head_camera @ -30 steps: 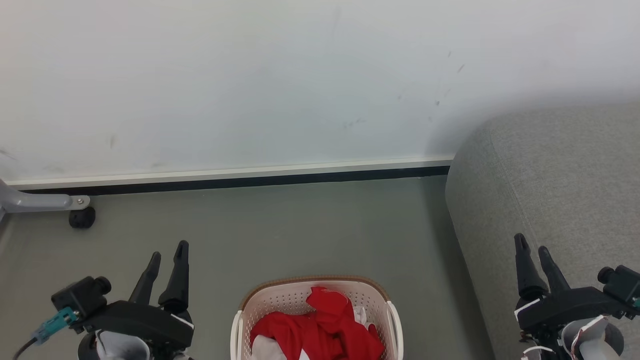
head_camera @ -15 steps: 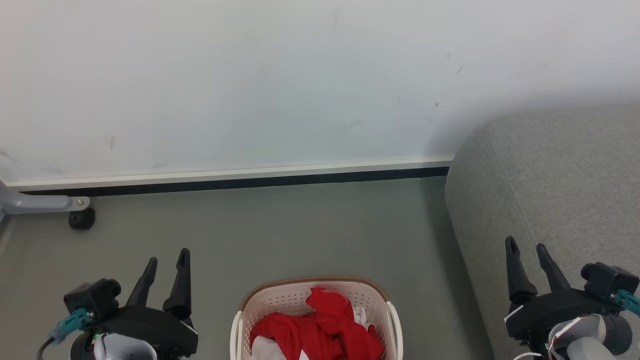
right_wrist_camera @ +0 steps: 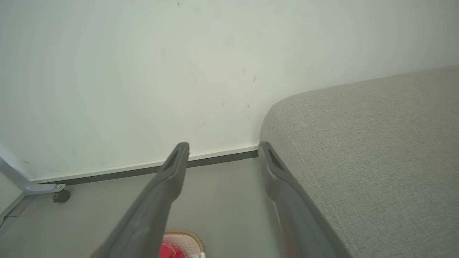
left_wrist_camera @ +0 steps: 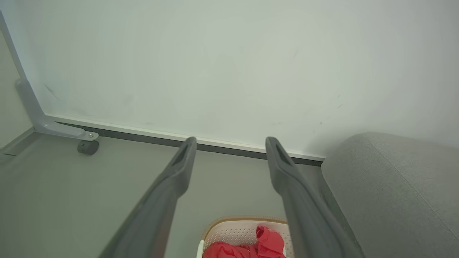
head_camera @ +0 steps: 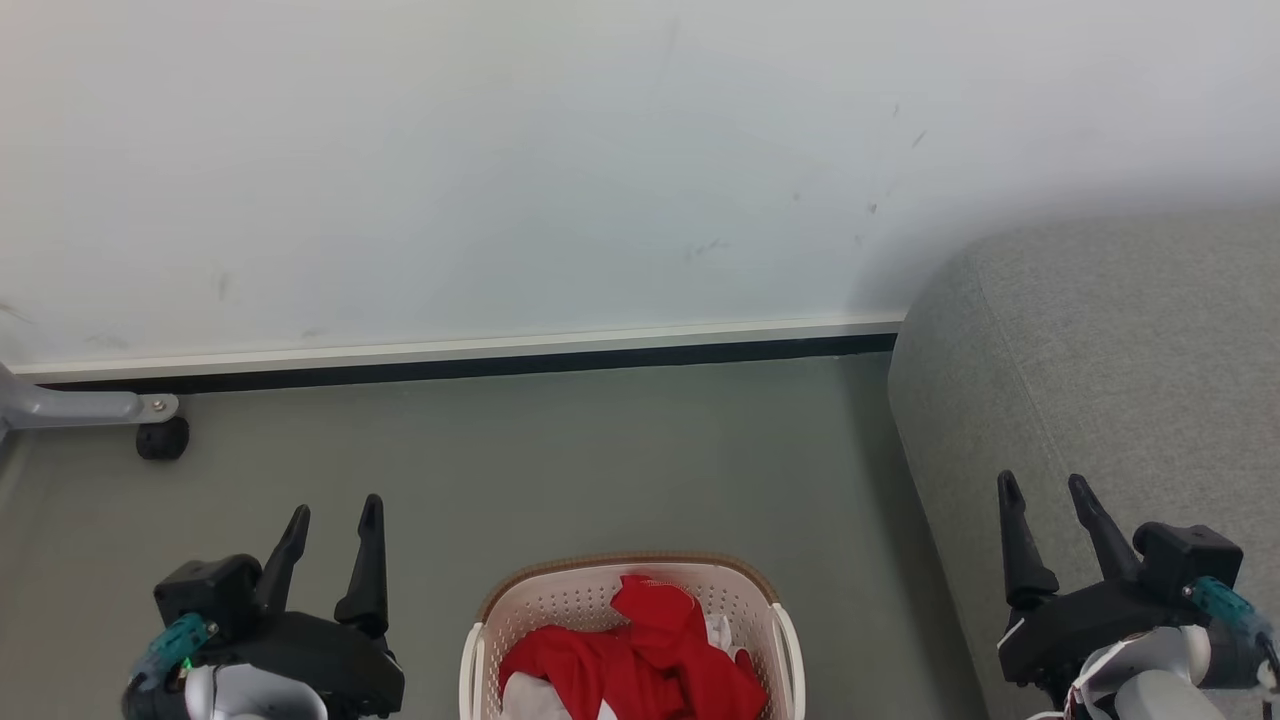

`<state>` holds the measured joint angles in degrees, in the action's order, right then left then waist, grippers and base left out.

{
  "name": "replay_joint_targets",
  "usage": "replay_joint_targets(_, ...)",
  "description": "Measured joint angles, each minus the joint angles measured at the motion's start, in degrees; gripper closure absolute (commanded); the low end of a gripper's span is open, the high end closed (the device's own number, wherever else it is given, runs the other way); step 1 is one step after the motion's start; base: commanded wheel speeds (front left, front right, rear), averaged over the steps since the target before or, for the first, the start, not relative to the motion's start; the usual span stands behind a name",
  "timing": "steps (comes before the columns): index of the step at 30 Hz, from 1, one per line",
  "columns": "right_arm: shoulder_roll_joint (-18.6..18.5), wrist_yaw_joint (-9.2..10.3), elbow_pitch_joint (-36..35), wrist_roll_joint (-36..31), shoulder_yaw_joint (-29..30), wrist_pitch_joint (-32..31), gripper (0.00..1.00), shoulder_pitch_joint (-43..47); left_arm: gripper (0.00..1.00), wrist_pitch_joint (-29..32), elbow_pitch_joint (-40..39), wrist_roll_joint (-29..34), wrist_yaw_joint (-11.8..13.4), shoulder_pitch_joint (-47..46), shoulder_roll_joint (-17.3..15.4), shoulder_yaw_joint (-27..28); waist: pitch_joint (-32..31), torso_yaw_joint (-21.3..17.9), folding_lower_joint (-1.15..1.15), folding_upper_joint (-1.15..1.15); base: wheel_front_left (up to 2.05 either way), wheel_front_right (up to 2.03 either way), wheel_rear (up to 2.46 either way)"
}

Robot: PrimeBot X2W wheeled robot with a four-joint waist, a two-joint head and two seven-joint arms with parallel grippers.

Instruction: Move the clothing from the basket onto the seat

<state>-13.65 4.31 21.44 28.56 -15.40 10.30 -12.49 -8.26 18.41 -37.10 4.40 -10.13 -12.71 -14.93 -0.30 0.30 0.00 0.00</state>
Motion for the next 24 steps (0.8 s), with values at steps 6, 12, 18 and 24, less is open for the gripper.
replay_joint_targets(6, -0.2, 0.32, 0.8, -3.2, -1.2, 1.5, 0.0, -0.4, 0.0, -0.5, 0.4, 3.2, 0.7, -0.1, -0.5, -0.6, 0.0, -0.1, 0.0, 0.0, 0.0, 0.0, 0.0)
replay_joint_targets(12, -0.8, 0.8, 1.2, -6.6, -2.4, 2.7, 0.0, -1.2, 0.0, -1.0, 0.8, 6.8, 1.7, -0.3, -1.2, -1.7, 0.0, -0.1, 0.0, 0.0, 0.0, 0.0, 0.0)
replay_joint_targets(18, -1.0, 1.05, 1.6, -8.1, -3.0, 3.4, 0.0, -1.3, 0.0, -1.4, 0.7, 9.2, 2.2, -0.3, -1.2, -2.4, 0.0, 0.1, 0.0, 0.0, 0.0, 0.0, 0.0)
replay_joint_targets(24, -1.0, 1.05, 2.0, -7.9, -2.8, 3.4, 0.0, -1.3, 0.0, -1.4, 0.7, 9.2, 2.2, -0.3, -1.2, -2.0, 0.0, 0.2, 0.0, 0.0, 0.0, 0.0, 0.0)
